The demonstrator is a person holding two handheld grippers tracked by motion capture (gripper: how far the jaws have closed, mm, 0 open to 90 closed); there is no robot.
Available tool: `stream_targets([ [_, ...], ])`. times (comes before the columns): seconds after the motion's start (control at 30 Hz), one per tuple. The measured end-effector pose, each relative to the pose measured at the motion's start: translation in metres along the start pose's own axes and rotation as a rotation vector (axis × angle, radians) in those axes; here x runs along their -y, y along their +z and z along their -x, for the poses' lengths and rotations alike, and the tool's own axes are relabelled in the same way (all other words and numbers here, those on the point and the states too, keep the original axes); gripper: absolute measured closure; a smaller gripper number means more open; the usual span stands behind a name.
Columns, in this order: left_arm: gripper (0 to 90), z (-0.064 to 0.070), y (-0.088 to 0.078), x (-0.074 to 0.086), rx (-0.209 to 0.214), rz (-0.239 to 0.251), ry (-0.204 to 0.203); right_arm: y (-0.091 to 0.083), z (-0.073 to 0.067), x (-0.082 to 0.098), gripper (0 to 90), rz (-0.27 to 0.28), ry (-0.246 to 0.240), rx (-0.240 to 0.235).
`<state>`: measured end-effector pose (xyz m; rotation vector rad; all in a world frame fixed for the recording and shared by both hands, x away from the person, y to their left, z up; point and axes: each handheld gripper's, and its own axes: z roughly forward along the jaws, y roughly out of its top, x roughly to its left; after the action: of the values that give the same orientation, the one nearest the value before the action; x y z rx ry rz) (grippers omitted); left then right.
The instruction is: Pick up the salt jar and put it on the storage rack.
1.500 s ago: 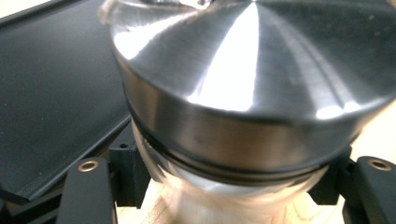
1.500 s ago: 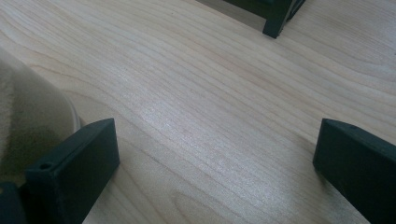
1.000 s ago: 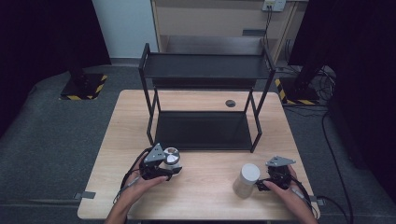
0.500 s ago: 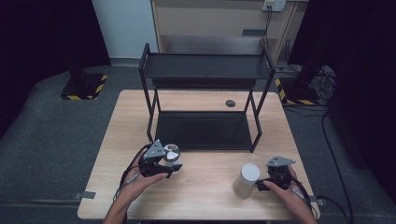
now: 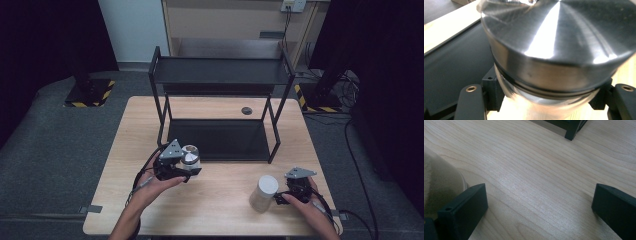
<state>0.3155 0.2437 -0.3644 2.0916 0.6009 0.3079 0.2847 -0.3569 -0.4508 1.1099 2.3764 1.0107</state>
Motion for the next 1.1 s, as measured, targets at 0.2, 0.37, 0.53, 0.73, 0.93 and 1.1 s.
stream_targets([
  [0.2, 29.8, -0.009, -0.005, -0.020, 0.025, 0.001, 0.040, 0.000, 0.000, 0.000, 1.2, 0.000, 0.000, 0.000],
  [0.37, 29.8, -0.013, -0.009, -0.037, 0.028, -0.005, 0.057, 0.000, 0.000, 0.000, 1.2, 0.000, 0.000, 0.000],
  [0.53, 29.8, -0.016, -0.018, -0.055, 0.020, -0.002, 0.063, 0.000, 0.000, 0.000, 1.2, 0.000, 0.000, 0.000],
  [0.73, 29.8, -0.020, -0.035, -0.083, 0.009, 0.004, 0.072, 0.000, 0.000, 0.000, 1.2, 0.000, 0.000, -0.001],
  [0.93, 29.8, -0.022, -0.044, -0.107, -0.001, 0.002, 0.083, 0.000, 0.000, 0.000, 1.2, 0.000, 0.000, -0.001],
  [1.1, 29.8, -0.022, -0.052, -0.124, -0.005, 0.009, 0.099, 0.000, 0.000, 0.000, 1.2, 0.000, 0.000, 0.000],
])
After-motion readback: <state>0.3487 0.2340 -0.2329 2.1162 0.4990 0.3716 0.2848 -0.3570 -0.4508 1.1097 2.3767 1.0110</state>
